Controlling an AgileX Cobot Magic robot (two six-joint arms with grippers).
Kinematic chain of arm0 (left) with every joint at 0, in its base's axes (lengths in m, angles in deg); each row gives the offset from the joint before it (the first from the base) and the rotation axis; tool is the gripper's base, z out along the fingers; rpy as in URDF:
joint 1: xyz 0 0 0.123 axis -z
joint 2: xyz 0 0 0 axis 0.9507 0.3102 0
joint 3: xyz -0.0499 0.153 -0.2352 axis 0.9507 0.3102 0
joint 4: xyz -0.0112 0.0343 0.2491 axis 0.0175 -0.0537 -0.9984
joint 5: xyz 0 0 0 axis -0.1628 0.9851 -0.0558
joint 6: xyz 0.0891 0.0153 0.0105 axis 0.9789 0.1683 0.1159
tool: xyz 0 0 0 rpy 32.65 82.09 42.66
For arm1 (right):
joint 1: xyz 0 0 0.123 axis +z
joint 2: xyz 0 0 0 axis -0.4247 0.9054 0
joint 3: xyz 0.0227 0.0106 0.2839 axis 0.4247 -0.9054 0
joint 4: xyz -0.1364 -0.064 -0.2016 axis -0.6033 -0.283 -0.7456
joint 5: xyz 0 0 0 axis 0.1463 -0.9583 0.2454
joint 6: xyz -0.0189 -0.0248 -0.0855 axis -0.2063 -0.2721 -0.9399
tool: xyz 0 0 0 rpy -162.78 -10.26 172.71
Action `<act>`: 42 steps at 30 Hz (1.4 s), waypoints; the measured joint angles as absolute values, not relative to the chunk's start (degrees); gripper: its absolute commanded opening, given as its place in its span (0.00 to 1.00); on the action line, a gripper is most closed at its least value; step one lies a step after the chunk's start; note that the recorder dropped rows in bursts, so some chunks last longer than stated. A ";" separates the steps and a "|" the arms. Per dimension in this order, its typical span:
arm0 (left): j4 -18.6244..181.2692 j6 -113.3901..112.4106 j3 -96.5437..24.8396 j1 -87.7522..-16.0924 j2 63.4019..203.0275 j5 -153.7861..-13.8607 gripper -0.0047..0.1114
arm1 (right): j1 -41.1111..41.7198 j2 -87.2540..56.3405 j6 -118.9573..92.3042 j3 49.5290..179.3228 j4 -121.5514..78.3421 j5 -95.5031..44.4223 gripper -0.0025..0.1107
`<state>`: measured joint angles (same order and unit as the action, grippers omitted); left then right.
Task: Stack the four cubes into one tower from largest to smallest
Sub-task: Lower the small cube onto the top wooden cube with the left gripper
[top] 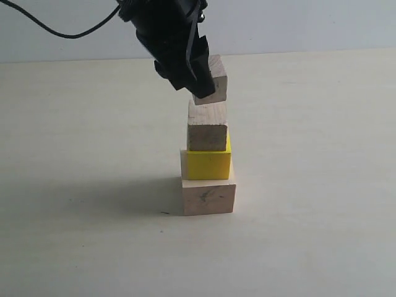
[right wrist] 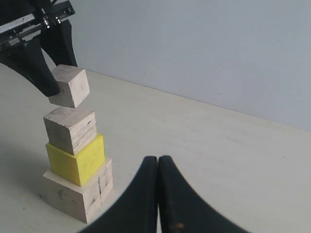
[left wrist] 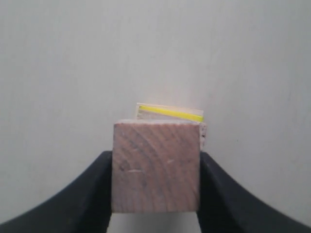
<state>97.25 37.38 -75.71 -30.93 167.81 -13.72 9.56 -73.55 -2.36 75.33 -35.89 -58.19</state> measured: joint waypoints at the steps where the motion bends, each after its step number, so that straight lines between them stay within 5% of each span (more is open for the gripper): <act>1: 97.25 37.48 -75.26 -30.93 167.81 -13.72 0.04 | 9.56 -73.55 -2.36 75.33 -35.89 -58.19 0.02; 42: 98.45 47.18 -74.50 -30.93 170.08 -13.83 0.04 | 9.56 -73.55 -2.36 75.33 -35.89 -57.82 0.02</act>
<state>98.45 47.18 -74.50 -30.93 170.08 -13.83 9.56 -73.55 -2.36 75.33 -35.89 -57.82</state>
